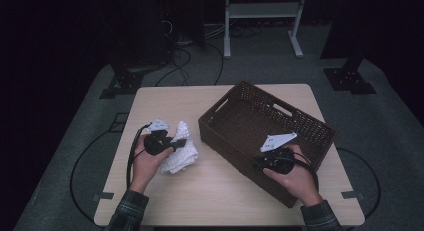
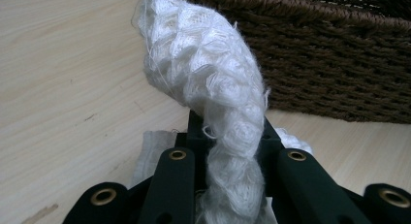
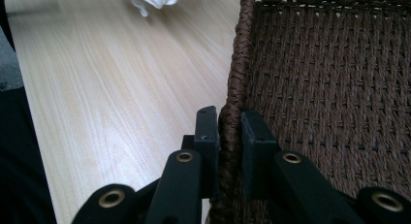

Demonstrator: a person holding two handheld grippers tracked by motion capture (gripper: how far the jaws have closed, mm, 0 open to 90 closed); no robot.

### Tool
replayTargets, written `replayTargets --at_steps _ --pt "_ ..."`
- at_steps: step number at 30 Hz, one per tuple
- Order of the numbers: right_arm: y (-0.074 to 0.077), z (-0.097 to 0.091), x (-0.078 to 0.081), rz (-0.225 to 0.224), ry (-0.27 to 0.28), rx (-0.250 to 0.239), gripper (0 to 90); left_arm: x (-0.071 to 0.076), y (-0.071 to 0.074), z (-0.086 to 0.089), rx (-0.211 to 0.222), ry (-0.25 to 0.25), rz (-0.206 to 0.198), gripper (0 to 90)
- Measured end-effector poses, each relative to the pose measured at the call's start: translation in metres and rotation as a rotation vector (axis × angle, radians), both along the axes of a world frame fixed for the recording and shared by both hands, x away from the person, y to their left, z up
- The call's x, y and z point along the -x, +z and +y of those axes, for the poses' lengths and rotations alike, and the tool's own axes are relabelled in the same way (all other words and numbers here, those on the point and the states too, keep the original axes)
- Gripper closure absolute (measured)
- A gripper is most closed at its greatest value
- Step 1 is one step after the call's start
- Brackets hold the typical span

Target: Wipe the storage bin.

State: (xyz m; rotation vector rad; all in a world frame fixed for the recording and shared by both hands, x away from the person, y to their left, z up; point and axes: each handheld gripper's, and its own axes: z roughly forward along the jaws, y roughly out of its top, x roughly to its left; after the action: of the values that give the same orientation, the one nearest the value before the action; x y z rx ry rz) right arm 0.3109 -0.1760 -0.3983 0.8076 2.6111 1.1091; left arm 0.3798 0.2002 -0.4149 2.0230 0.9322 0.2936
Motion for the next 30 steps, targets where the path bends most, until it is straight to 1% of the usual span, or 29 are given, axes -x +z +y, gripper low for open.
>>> replayTargets --at_steps 3,5,7,10,14,17,20,30 --pt "0.000 0.000 0.000 0.000 0.000 0.000 78.8 -0.005 0.000 -0.006 -0.005 -0.011 -0.002 75.3" --pt "0.000 0.000 0.000 0.000 0.000 0.000 78.8 -0.009 -0.002 -0.010 0.003 -0.017 0.000 75.3" --pt "0.000 0.000 0.000 0.002 -0.002 -0.003 78.7 -0.014 -0.003 -0.015 -0.009 -0.021 0.003 75.3" --pt "0.000 0.000 0.000 0.000 0.000 0.000 78.7 -0.020 -0.007 -0.020 -0.015 -0.023 0.010 75.3" --pt "0.000 0.000 0.000 -0.005 0.002 0.002 78.7 -0.027 -0.014 -0.026 -0.030 -0.029 0.027 75.4" --pt "0.000 0.000 0.000 -0.005 0.002 0.002 78.7 -0.032 -0.023 -0.031 -0.064 -0.032 0.043 75.5" --pt "0.000 0.000 0.000 -0.006 0.003 0.002 78.7 -0.037 -0.031 -0.035 -0.083 -0.031 0.057 75.5" --pt "0.000 0.000 0.000 -0.007 0.002 0.004 78.7 -0.046 -0.046 -0.041 -0.088 -0.020 0.099 75.9"
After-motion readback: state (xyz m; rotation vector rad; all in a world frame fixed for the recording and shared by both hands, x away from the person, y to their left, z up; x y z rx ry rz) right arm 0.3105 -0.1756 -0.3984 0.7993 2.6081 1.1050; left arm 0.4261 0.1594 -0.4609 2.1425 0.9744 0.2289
